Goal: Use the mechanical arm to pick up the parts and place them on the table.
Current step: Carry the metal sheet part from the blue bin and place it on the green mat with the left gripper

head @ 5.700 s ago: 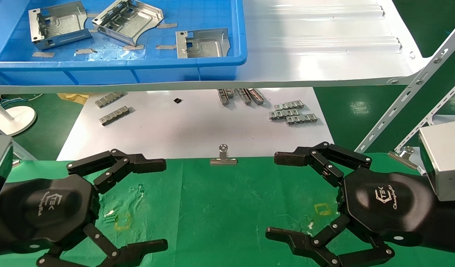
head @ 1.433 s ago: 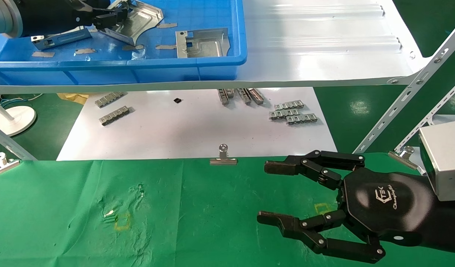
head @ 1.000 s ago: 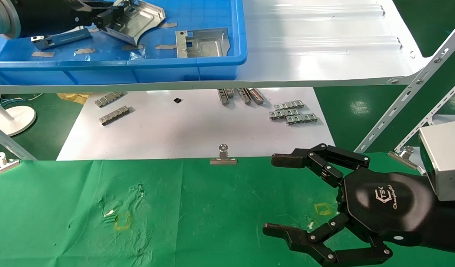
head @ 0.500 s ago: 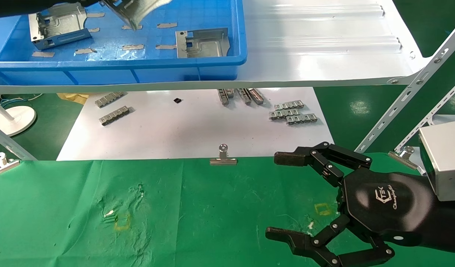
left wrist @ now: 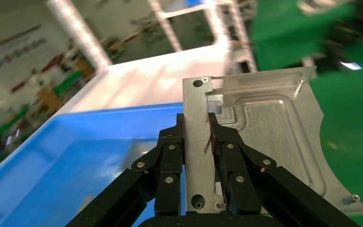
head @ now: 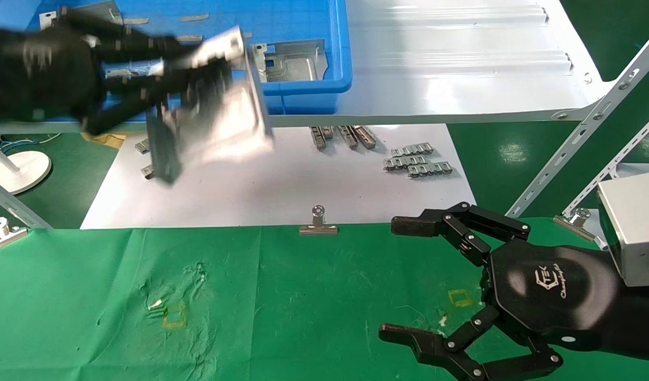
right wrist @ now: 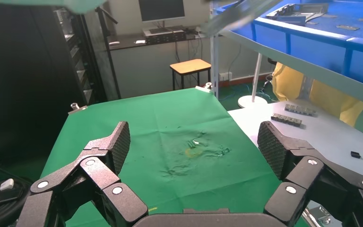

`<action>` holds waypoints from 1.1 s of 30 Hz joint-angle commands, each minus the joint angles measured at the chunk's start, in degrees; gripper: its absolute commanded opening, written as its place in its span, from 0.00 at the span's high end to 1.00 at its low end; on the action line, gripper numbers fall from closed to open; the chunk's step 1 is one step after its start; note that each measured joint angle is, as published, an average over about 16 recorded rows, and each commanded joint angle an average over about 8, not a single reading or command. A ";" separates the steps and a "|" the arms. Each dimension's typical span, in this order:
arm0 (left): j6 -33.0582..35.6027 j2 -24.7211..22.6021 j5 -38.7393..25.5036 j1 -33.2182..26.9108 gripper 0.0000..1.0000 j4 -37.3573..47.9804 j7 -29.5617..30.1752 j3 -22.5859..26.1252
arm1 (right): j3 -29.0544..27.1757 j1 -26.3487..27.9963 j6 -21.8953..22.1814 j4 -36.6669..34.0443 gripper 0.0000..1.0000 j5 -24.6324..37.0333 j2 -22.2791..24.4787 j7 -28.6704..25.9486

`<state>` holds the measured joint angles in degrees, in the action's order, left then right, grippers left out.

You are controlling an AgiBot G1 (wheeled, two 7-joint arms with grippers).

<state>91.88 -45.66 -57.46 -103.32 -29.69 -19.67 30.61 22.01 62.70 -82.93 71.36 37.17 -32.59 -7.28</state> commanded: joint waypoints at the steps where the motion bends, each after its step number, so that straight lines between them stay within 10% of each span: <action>1: -0.04 3.09 4.09 4.37 1.00 -7.52 -1.15 1.64 | 0.00 0.00 0.00 0.00 0.00 0.00 0.00 0.00; 23: -5.51 0.41 -7.69 12.95 1.00 12.88 -36.89 13.68 | 0.00 0.00 0.00 0.00 0.00 0.00 0.00 0.00; 33: -4.64 -1.72 -10.25 11.10 0.00 19.94 -40.24 15.30 | 0.01 0.00 0.00 0.00 0.00 0.00 0.00 0.00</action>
<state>87.17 -47.32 -67.44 -92.14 -9.96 -59.89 45.72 22.01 62.70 -82.92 71.36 37.17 -32.58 -7.28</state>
